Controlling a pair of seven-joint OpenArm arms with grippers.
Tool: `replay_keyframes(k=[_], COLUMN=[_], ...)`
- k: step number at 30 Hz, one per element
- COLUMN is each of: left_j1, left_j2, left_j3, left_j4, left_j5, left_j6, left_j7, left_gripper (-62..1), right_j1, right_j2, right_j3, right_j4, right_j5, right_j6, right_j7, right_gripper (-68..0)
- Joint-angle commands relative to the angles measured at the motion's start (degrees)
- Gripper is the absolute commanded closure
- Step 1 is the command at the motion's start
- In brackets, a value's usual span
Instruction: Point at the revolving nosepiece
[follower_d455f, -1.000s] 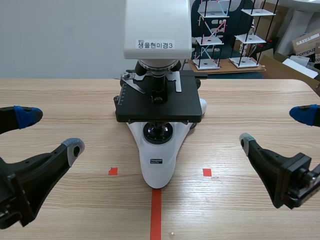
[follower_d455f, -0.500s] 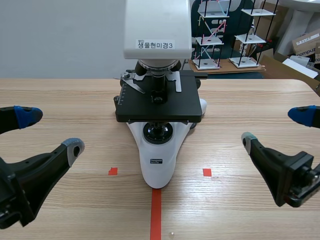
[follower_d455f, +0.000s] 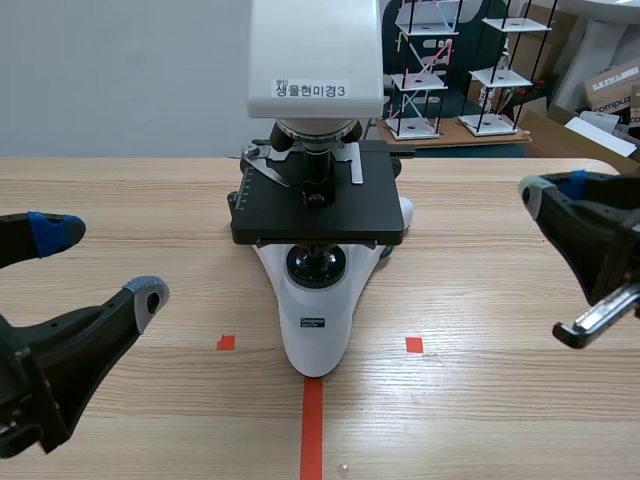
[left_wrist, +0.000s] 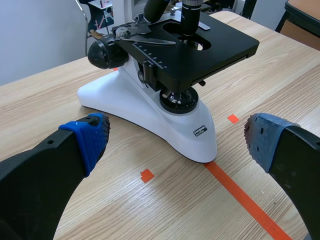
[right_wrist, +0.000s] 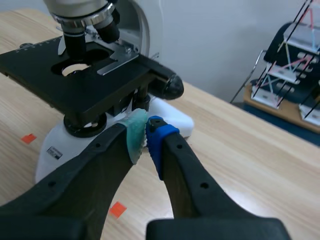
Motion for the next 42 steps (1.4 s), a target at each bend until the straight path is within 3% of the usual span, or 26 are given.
replay_keyframes(k=[1,14,19,28,42], left_j1=[0.1,0.1,0.1,0.1,0.1], left_j2=[0.0,0.0,0.0,0.0,0.0], left_j3=[0.2,0.2,0.2,0.2,0.2], left_j4=[0.5,0.5,0.5,0.5,0.5], left_j5=[-0.5,-0.5,-0.5,-0.5,-0.5], left_j6=[-0.1,-0.1,-0.1,-0.1,-0.1], left_j7=[-0.9,-1.2,-1.3,-1.3,-1.3], left_gripper=[-56.6,-56.6,-56.6,-56.6,-56.6], right_j1=[1.9,15.0,18.4,20.7,21.0], right_j2=[0.6,0.6,0.6,0.6,0.6], right_j3=[-1.7,-14.8,-18.1,-18.9,-19.1], right_j4=[0.8,-4.0,-7.0,-8.6,-8.8], right_j5=[-0.3,-4.1,-6.5,-7.0,-7.0], right_j6=[-0.1,-0.4,-0.6,-0.8,-0.8], right_j7=[0.8,0.9,3.7,7.9,8.0], right_gripper=[-3.4,-0.9,-0.9,-0.9,-0.9])
